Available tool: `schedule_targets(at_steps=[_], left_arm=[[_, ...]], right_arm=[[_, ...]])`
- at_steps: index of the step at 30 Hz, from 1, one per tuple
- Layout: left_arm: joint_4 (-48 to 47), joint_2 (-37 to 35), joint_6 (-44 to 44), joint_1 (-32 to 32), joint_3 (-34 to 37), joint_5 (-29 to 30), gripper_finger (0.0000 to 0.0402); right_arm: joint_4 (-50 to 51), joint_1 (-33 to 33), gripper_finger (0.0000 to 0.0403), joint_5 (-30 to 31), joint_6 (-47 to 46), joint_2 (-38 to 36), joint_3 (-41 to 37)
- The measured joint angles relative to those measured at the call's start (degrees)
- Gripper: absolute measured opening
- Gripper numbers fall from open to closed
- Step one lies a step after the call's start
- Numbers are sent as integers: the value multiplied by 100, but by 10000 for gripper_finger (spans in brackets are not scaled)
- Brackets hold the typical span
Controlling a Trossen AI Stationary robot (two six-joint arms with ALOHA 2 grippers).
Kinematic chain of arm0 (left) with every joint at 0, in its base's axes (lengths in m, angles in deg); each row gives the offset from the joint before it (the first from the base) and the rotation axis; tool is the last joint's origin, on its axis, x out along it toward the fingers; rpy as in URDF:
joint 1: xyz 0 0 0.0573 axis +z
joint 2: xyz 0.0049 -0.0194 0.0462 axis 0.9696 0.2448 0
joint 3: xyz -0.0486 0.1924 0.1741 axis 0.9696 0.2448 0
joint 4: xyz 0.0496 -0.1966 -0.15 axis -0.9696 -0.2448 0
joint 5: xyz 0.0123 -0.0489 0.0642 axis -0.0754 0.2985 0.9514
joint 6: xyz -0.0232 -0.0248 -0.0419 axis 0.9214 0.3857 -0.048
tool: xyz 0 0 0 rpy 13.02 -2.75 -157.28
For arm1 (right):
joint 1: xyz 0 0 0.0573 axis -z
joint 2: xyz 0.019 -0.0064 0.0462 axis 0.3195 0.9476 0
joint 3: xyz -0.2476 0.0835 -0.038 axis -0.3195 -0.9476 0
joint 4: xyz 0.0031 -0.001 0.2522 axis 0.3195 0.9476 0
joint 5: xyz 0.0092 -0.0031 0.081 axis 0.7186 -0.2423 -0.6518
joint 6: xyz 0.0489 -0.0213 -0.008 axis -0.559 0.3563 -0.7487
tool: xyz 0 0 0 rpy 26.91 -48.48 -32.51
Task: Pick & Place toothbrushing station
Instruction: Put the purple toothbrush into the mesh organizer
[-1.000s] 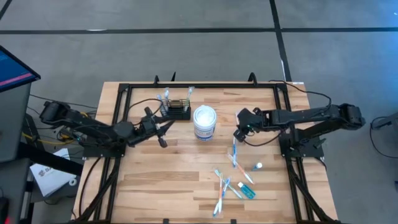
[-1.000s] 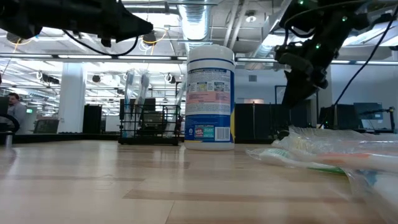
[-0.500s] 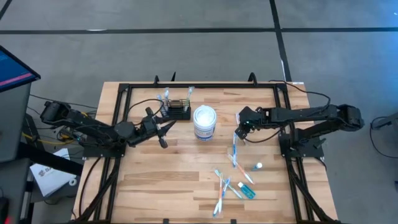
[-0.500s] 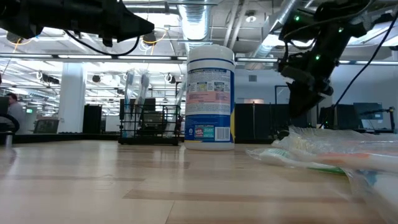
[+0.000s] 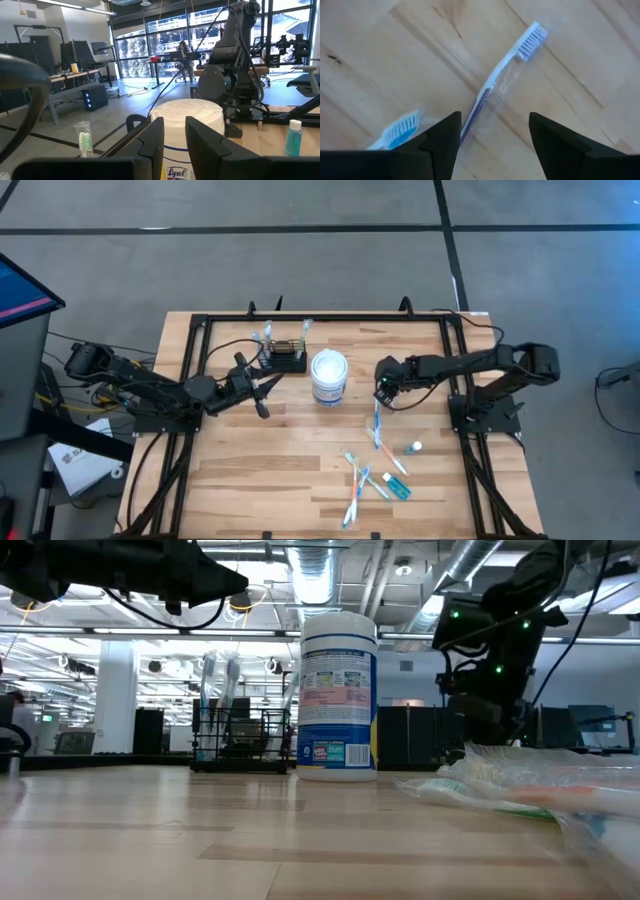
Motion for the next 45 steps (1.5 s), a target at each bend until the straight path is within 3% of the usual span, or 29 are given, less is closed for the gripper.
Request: schedule_targets(at_steps=[9,30,45], left_arm=[[0,0,2,0,0,1,74],[-2,0,4,0,0,2,74],[-2,0,4,0,2,3,74]], right_arm=[[9,-8,212,-141,-201,81,4],[45,-23,119,-466,-267,81,4],[-22,-173,93,-490,-260,81,4]])
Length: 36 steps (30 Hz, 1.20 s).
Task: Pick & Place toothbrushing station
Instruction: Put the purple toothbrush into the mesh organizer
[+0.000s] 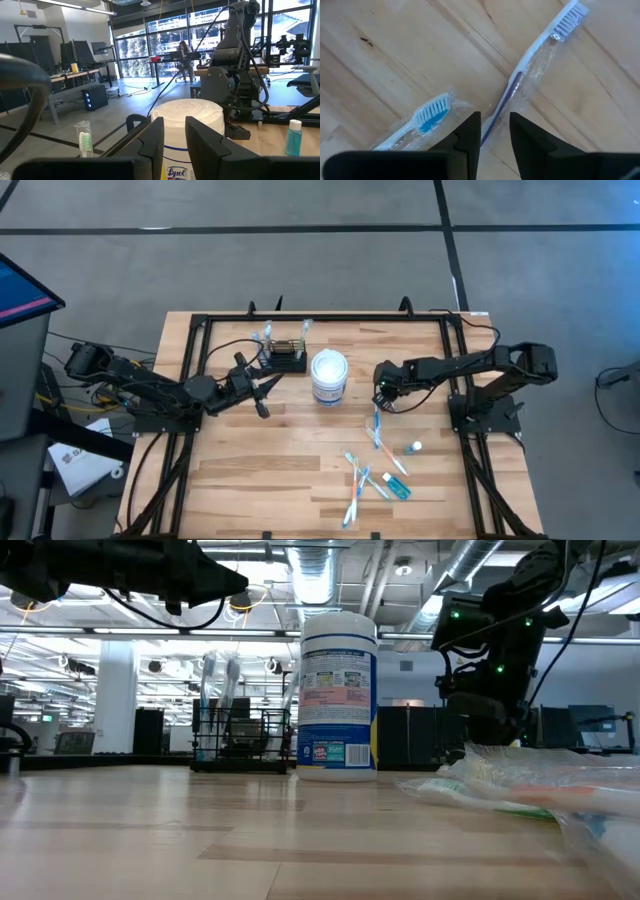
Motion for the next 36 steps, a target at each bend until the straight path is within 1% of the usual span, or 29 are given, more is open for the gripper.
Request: schedule_targets(at_steps=[4,8,11,13,15,17,21,24,30,36], left_arm=[[-2,0,0,0,0,0,74],[-2,0,0,0,0,0,74],[-4,-2,0,0,0,1,74],[-4,-2,0,0,0,4,74],[-4,-2,0,0,0,2,74],[-4,-2,0,0,0,2,74],[-2,-2,0,0,0,2,74],[-2,-2,0,0,0,2,74],[-4,-2,-2,0,0,2,74],[-2,-2,11,0,0,2,74]], right_arm=[[-5,2,87,0,7,22,0],[-64,4,84,-105,20,351,-4],[-344,4,77,-185,106,586,31],[-469,5,60,-167,120,639,30],[-540,14,31,-170,206,624,24],[-553,26,13,-162,269,513,17],[-369,56,14,-111,272,249,-26],[-321,52,7,218,273,13,-15],[-271,50,4,510,273,-493,-15],[-317,46,3,818,388,-1154,-11]])
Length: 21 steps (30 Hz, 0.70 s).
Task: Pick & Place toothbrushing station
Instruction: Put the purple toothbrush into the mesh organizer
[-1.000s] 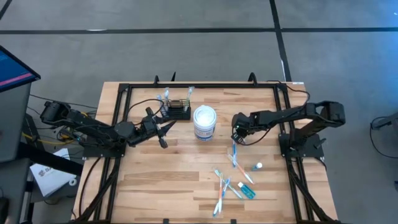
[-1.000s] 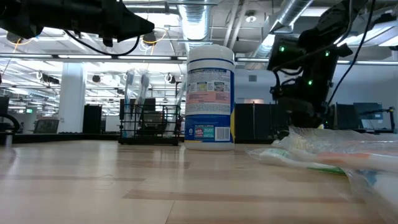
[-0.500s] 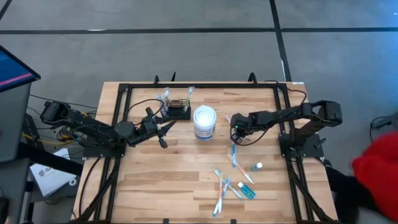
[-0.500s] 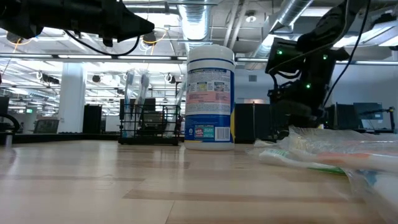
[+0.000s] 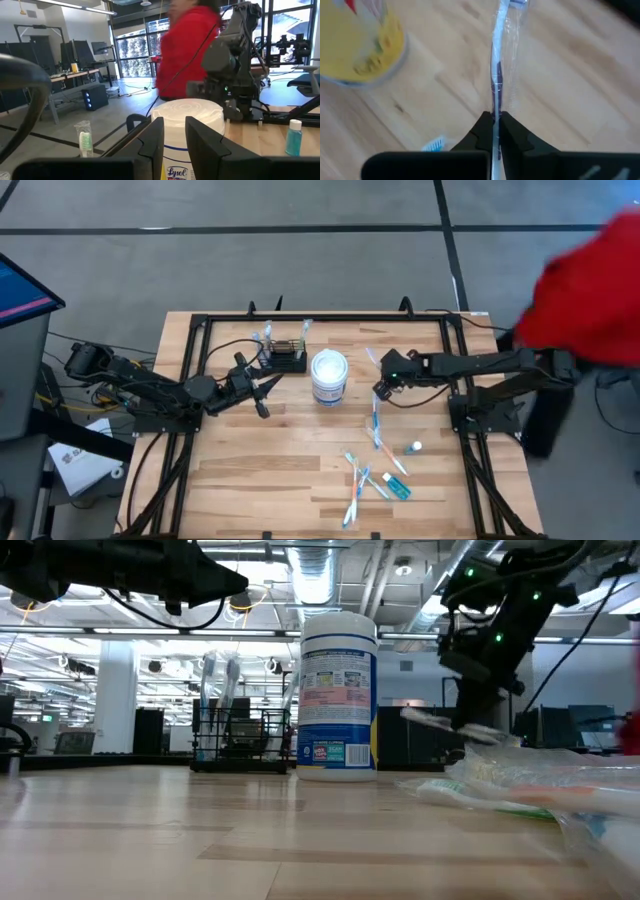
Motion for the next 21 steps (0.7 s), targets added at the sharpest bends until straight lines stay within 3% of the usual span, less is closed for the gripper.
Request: schedule_targets(at_steps=[6,17,21], left_arm=[[26,0,23,0,0,0,74],[273,0,387,0,2,-23,74],[511,0,504,0,2,-555,74]], right_arm=[[-188,-10,5,162,196,-743,5],[-1401,-368,4,170,926,-1714,11],[-1830,-603,5,157,1174,-1827,11]])
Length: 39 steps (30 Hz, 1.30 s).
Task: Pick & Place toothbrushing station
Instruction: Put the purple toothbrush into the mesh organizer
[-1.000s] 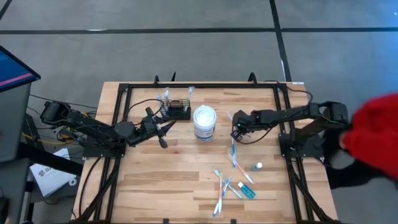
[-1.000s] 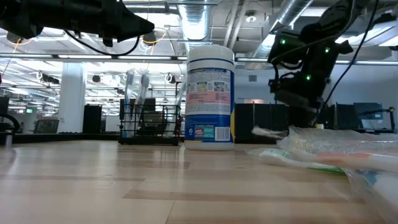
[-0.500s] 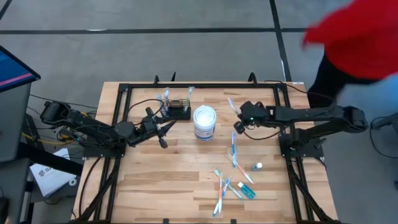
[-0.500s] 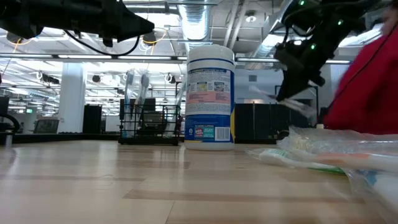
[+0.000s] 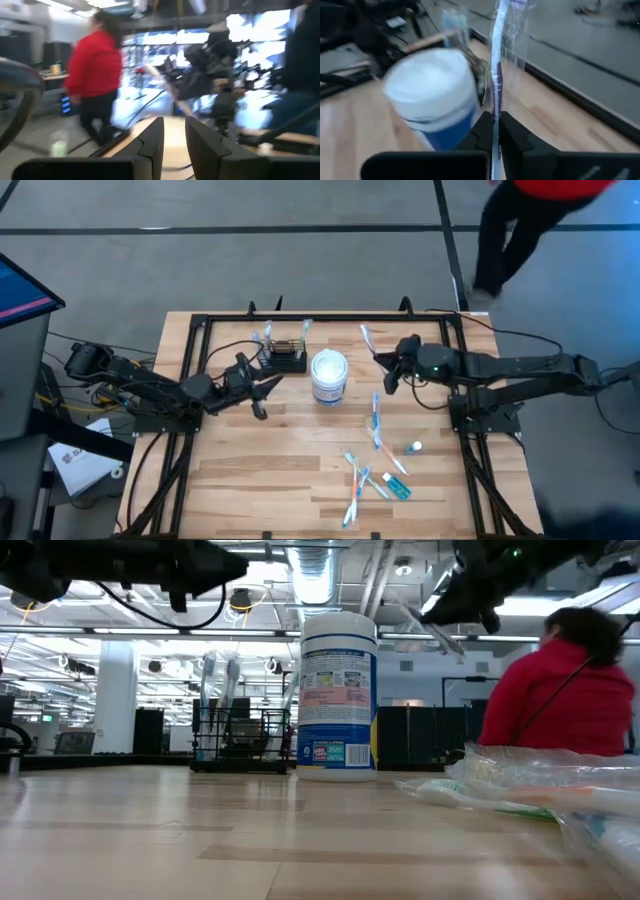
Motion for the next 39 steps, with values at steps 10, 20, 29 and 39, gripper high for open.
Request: schedule_targets(at_steps=[10,20,29,39], left_arm=[[577,0,422,21,0,-578,74],[847,311,421,31,-351,-820,74],[820,1481,467,474,-1313,-1327,74],[850,2483,898,1001,-2438,-2266,74]], right_arm=[[-1231,-688,5,-16,662,49,0],[-2031,-1204,6,-28,1111,172,-6],[-2134,-1376,6,-28,1332,169,2],[-2141,-1429,6,-26,1397,169,2]])
